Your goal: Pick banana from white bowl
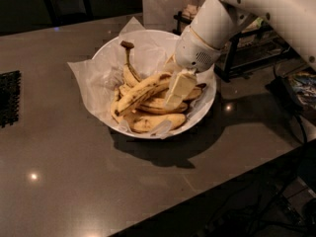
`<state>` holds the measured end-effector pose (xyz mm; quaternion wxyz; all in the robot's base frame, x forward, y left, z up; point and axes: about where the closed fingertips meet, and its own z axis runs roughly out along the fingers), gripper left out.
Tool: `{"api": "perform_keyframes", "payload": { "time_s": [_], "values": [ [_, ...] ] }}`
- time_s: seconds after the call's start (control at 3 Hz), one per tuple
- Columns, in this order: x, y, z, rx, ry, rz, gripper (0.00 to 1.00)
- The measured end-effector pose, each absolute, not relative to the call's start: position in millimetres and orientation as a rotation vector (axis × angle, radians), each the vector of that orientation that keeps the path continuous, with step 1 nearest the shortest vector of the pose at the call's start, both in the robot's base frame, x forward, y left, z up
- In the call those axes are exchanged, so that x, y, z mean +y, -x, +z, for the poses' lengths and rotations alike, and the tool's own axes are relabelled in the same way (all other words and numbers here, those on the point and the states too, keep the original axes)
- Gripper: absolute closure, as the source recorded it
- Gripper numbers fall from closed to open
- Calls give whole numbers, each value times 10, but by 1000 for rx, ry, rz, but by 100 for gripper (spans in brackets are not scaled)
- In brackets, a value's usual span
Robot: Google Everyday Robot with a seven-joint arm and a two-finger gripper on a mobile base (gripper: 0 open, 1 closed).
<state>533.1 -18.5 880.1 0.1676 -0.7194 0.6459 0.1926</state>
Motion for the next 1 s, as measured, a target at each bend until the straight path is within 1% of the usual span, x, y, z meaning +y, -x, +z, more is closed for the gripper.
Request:
{"api": "perform_keyframes", "payload": {
  "time_s": [0.33, 0.67, 1.0],
  "values": [
    [-171, -5322, 8881, 1811, 2043, 535, 89],
    [-163, -5307, 8976, 1775, 2033, 528, 100],
    [-180, -5288, 9036, 1743, 2015, 536, 100]
  ]
}}
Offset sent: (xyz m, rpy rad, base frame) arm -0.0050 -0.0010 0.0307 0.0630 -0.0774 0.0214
